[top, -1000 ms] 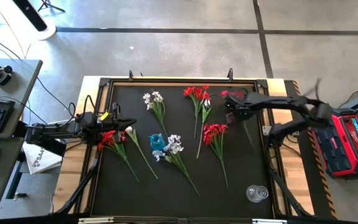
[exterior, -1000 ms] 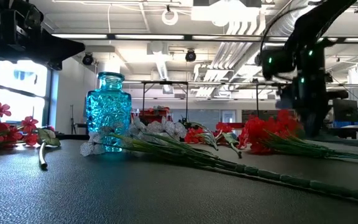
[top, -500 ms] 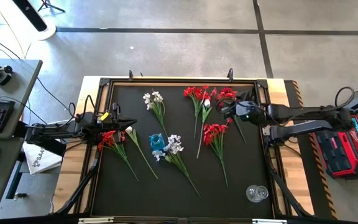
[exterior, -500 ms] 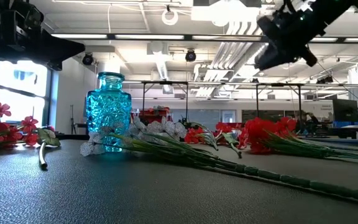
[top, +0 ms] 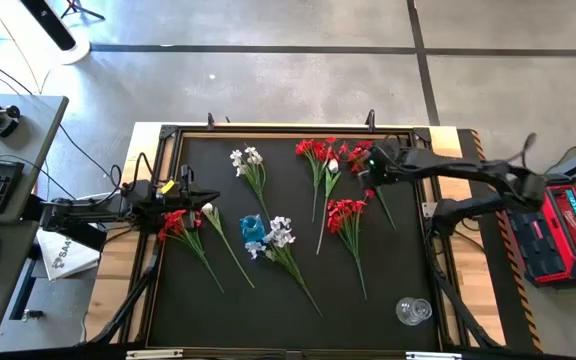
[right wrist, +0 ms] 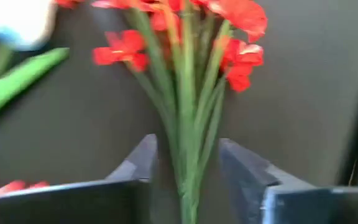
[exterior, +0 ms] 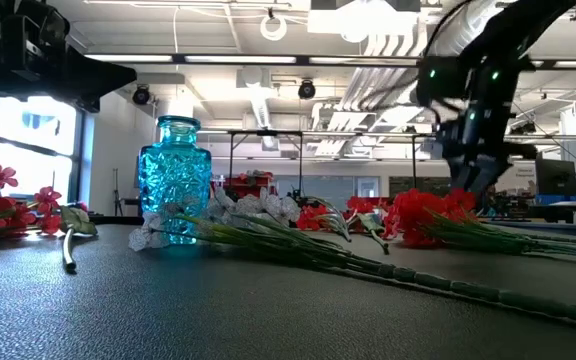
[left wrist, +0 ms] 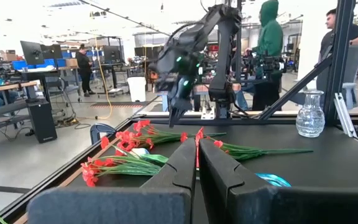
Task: Sort flowers into vase by color
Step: Put the red flowers into the blue vase
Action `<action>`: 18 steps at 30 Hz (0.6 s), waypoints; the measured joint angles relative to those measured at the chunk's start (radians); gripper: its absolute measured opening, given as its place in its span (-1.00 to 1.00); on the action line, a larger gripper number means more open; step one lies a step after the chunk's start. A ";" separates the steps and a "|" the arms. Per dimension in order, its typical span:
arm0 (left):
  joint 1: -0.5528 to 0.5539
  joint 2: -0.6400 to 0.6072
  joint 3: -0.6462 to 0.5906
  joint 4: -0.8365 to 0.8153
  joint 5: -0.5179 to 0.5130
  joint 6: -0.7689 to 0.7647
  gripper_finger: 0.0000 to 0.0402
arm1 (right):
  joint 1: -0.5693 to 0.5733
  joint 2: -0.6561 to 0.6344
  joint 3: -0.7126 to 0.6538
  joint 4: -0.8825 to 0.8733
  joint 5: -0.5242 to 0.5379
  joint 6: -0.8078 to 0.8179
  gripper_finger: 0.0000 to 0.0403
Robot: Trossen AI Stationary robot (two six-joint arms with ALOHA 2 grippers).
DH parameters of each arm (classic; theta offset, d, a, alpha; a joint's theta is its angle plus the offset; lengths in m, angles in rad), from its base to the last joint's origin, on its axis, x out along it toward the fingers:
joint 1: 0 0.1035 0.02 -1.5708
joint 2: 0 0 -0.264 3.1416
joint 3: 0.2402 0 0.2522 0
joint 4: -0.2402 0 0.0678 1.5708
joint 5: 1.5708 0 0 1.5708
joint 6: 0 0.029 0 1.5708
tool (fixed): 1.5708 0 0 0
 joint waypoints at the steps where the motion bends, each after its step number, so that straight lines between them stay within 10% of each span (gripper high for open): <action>1: 0.000 0.000 0.000 0.000 0.000 0.000 -0.96 | -0.019 0.029 0.000 0.010 -0.002 -0.003 -0.26; 9: 0.000 0.000 0.000 -0.001 0.000 0.000 -0.96 | -0.084 0.211 0.002 0.121 -0.100 -0.038 0.09; 18: 0.000 0.000 0.000 -0.002 0.000 0.000 -0.96 | -0.083 0.278 0.008 0.140 -0.141 -0.057 -0.83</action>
